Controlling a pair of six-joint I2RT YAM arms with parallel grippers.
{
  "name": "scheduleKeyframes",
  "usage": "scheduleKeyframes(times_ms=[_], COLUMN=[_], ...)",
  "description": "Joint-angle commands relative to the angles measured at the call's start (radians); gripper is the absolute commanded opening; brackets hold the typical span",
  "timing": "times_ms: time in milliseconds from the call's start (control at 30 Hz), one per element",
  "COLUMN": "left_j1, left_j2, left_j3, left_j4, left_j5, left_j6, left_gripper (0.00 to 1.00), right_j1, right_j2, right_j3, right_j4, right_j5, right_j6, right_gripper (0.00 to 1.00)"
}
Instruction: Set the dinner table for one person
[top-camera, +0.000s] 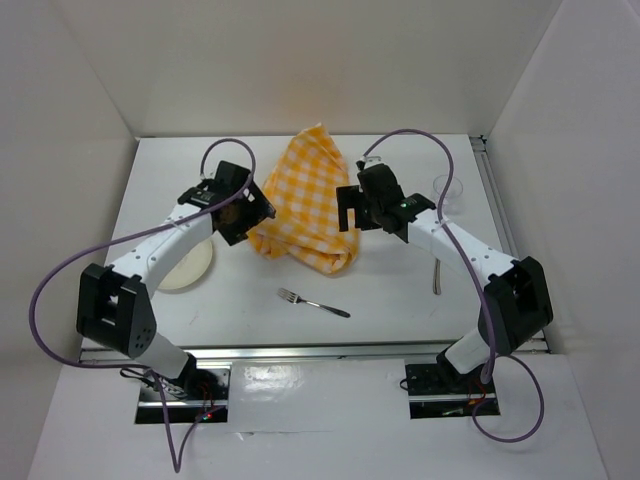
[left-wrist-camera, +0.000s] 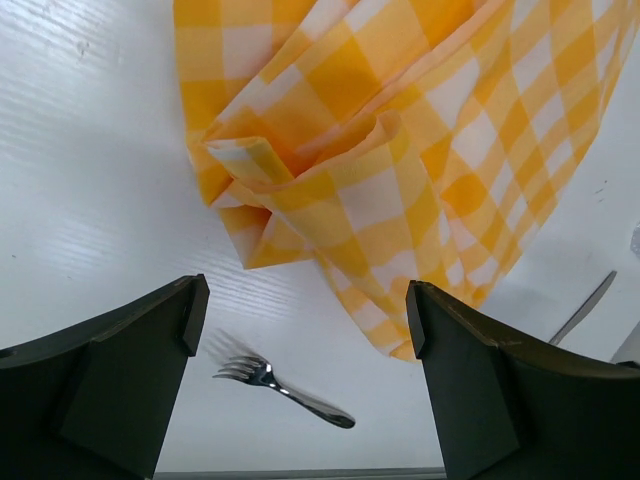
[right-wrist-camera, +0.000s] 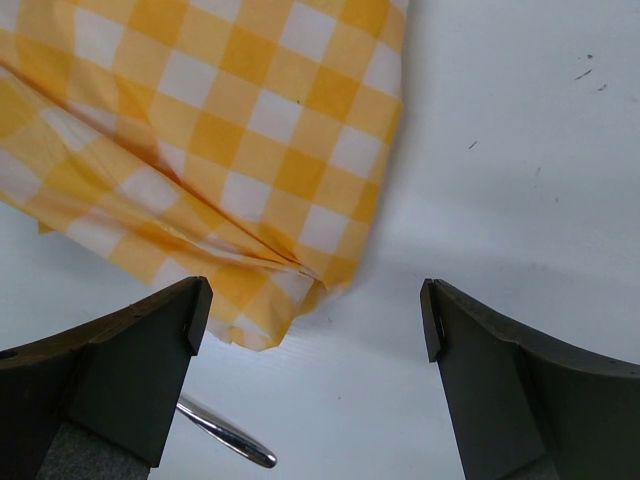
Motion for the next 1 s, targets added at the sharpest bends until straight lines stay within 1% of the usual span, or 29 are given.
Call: scheduleKeyframes(times_ms=[0, 100, 200, 233, 267, 333, 400, 467, 500, 533, 567, 600, 633, 667, 700, 733, 900, 933, 967], left_j1=[-0.026, -0.026, -0.035, -0.035, -0.044, -0.045, -0.045, -0.045, -0.045, -0.045, -0.054, -0.054, -0.054, -0.054, -0.054, -0.054, -0.054, -0.054, -0.054], left_j2=[0.013, 0.093, 0.133, 0.144, 0.144, 0.165, 0.191, 0.210, 0.210, 0.210, 0.210, 0.210, 0.201, 0.200, 0.191, 0.191, 0.173, 0.164, 0.164], left_j3=[-0.017, 0.047, 0.058, 0.047, 0.047, 0.035, 0.055, 0.076, 0.099, 0.099, 0.108, 0.108, 0.108, 0.121, 0.137, 0.150, 0.230, 0.248, 0.257], left_j4=[0.026, -0.006, -0.025, 0.016, 0.032, 0.049, 0.066, 0.066, 0.066, 0.066, 0.066, 0.078, 0.078, 0.087, 0.087, 0.087, 0.069, 0.069, 0.069], left_j5=[-0.033, -0.059, -0.095, -0.096, -0.096, -0.106, -0.128, -0.128, -0.138, -0.139, -0.149, -0.149, -0.149, -0.149, -0.149, -0.149, -0.149, -0.140, -0.129], left_j6=[-0.114, -0.145, -0.168, -0.168, -0.168, -0.168, -0.168, -0.159, -0.159, -0.148, -0.148, -0.131, -0.114, -0.102, -0.082, -0.070, -0.008, 0.004, 0.004], left_gripper=[1.00, 1.00, 1.00, 1.00, 1.00, 1.00, 0.97, 0.87, 0.81, 0.72, 0.62, 0.45, 0.36, 0.25, 0.09, 0.00, 0.00, 0.00, 0.00], right_j1=[-0.002, -0.002, -0.002, -0.002, -0.002, -0.002, -0.002, -0.002, -0.002, -0.002, -0.002, -0.002, 0.008, 0.008, 0.008, 0.021, 0.041, 0.069, 0.081], right_j2=[-0.036, -0.045, -0.055, -0.055, -0.065, -0.065, -0.099, -0.148, -0.169, -0.215, -0.238, -0.260, -0.278, -0.301, -0.302, -0.302, -0.210, -0.200, -0.191], right_j3=[0.007, 0.007, 0.007, 0.007, 0.007, -0.020, -0.075, -0.143, -0.228, -0.278, -0.328, -0.374, -0.457, -0.493, -0.522, -0.560, -0.616, -0.636, -0.636], right_j4=[-0.005, -0.005, -0.005, -0.014, -0.014, -0.002, 0.015, 0.081, 0.111, 0.194, 0.237, 0.275, 0.315, 0.390, 0.423, 0.447, 0.610, 0.642, 0.662], right_j5=[-0.011, -0.011, -0.021, -0.021, -0.059, -0.084, -0.095, -0.150, -0.168, -0.191, -0.205, -0.205, -0.205, -0.205, -0.183, -0.182, -0.211, -0.221, -0.187], right_j6=[0.001, 0.001, 0.001, 0.001, -0.010, -0.010, 0.039, 0.074, 0.123, 0.148, 0.174, 0.235, 0.260, 0.283, 0.323, 0.340, 0.417, 0.438, 0.464], right_gripper=[0.99, 0.99, 0.99, 0.99, 0.99, 0.99, 0.99, 0.99, 0.99, 0.99, 0.99, 0.99, 0.99, 0.99, 0.99, 0.99, 0.99, 0.99, 0.99])
